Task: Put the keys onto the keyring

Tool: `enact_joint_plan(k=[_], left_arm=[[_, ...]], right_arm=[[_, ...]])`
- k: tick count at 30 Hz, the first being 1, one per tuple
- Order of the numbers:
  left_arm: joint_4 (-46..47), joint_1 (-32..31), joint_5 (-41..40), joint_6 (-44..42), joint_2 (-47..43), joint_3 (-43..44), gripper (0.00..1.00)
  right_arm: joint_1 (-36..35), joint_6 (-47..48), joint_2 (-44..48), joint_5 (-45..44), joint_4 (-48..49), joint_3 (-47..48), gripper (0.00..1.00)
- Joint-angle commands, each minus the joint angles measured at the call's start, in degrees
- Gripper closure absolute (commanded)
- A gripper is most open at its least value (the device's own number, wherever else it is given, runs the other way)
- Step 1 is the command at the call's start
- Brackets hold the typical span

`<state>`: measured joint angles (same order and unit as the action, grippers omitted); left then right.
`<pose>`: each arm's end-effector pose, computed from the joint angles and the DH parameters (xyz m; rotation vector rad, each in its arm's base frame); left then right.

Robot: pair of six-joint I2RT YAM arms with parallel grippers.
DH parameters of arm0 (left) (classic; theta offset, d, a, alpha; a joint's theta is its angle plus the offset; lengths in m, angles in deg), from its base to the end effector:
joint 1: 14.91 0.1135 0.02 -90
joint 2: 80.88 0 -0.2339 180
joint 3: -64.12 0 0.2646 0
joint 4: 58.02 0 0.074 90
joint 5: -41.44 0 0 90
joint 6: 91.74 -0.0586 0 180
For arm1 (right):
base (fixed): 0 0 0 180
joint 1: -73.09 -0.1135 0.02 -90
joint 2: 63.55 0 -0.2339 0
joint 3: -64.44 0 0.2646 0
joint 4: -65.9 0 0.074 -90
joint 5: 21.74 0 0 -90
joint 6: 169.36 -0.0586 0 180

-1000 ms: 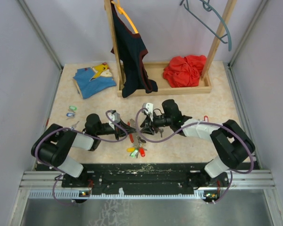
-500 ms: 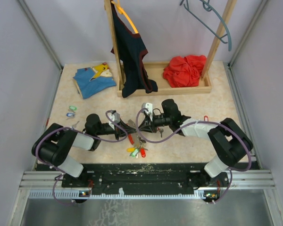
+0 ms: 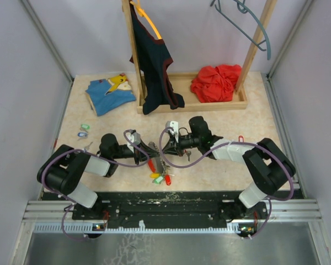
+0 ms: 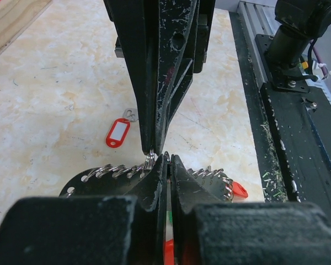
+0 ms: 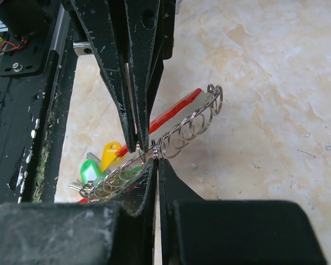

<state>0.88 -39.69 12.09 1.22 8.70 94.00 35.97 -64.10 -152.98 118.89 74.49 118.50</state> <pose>0.2097 -0.1530 0.1175 1.1221 1.2960 -1.1943 0.2379 0.2369 0.1441 -1.3707 1.5000 1.1338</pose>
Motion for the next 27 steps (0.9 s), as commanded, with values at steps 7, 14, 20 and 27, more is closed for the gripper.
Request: enact_joint_plan(k=[7,14,20,27], left_arm=[[0.89,-0.69,-2.16,0.62,-7.01,-2.95,0.73],[-14.75,-0.72,-11.76,-5.22,-13.02,-1.47,0.68],[-15.50,-0.74,-8.88,-6.81,-9.69,-0.10,0.67],[-16.73,-1.82,-7.56,-9.17,-7.66,1.31,0.66]], right_arm=[[-0.35,1.37,1.14,-0.69,0.58,2.71,1.00],[-0.42,2.83,1.45,-1.59,-1.69,3.48,1.00],[-0.84,4.26,1.62,-1.94,-4.57,4.65,1.00],[-1.24,6.04,2.10,-1.77,-7.17,5.63,1.00]])
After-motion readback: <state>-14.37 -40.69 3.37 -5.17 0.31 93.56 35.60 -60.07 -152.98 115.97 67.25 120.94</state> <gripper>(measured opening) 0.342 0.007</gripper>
